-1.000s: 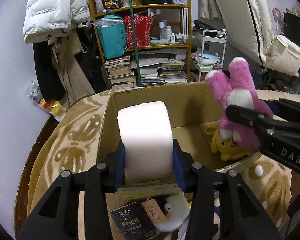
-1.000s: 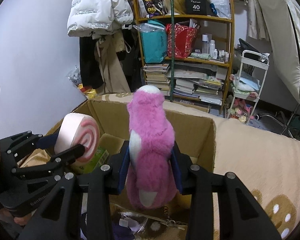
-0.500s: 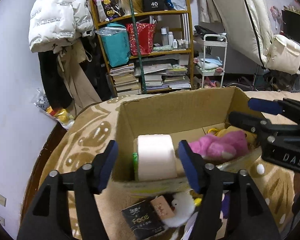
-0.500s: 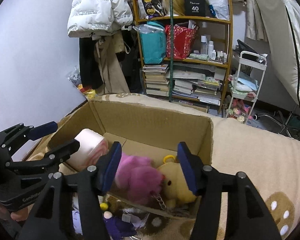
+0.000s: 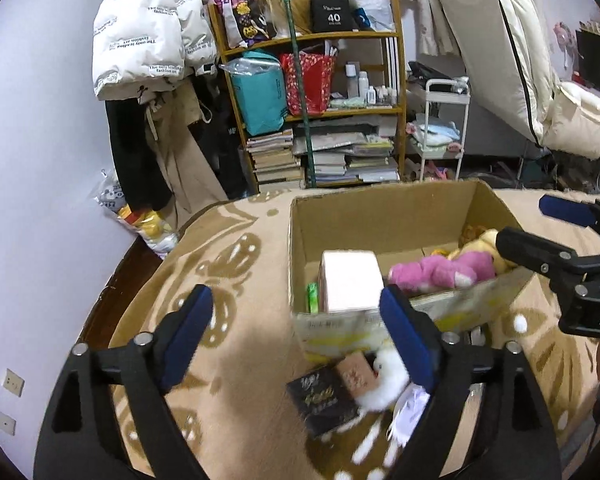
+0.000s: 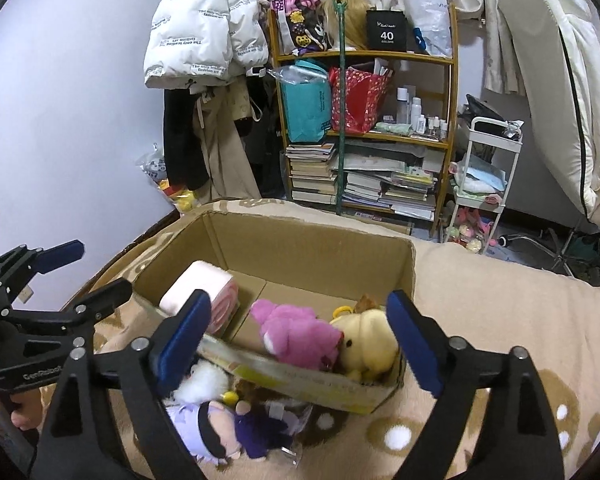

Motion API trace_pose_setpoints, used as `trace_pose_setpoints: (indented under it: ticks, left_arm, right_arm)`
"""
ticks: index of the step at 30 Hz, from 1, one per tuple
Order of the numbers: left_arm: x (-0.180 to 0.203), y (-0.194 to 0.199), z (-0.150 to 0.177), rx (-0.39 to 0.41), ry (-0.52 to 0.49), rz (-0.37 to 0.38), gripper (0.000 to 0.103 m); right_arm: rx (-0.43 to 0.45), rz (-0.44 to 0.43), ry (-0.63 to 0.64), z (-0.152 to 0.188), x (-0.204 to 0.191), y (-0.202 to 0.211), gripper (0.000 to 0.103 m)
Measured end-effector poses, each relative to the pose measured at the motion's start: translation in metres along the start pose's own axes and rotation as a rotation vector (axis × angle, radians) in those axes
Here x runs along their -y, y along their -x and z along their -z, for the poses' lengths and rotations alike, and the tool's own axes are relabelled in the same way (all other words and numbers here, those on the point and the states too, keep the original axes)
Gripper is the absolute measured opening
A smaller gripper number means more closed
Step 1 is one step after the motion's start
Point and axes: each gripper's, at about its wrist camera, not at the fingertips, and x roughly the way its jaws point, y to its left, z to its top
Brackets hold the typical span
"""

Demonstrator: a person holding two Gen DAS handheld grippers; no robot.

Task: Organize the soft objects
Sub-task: 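Move both tools down toward the black tissue pack and doll plush beside the box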

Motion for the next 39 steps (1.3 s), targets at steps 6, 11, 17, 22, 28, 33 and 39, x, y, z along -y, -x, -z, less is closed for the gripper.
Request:
trace_pose_setpoints:
  ticks: [6, 11, 17, 22, 28, 33, 39]
  left_arm:
    - [-0.003, 0.016, 0.011, -0.029, 0.020, -0.009, 0.095]
    - [-0.005, 0.029, 0.022, -0.047, 0.030, -0.005, 0.096]
    - [-0.006, 0.044, 0.034, -0.061, 0.015, -0.023, 0.096]
    - [-0.011, 0.050, 0.045, -0.090, 0.017, -0.037, 0.096]
    - [-0.022, 0.043, 0.054, -0.146, 0.048, -0.026, 0.096]
    - [-0.027, 0.033, 0.058, -0.180, 0.061, -0.028, 0.096]
    - [-0.026, 0.023, 0.060, -0.206, 0.051, -0.019, 0.096]
  right_arm:
    - [0.002, 0.011, 0.014, 0.007, -0.006, 0.018, 0.102]
    - [-0.001, 0.012, 0.035, 0.013, -0.013, 0.030, 0.103]
    - [-0.025, 0.015, 0.051, 0.026, -0.026, 0.039, 0.103]
    - [-0.043, 0.030, 0.090, 0.038, -0.038, 0.042, 0.103]
    - [-0.058, 0.032, 0.102, 0.050, -0.045, 0.039, 0.103]
    - [-0.075, 0.041, 0.100, 0.056, -0.048, 0.030, 0.103]
    - [-0.098, 0.043, 0.113, 0.059, -0.049, 0.023, 0.103]
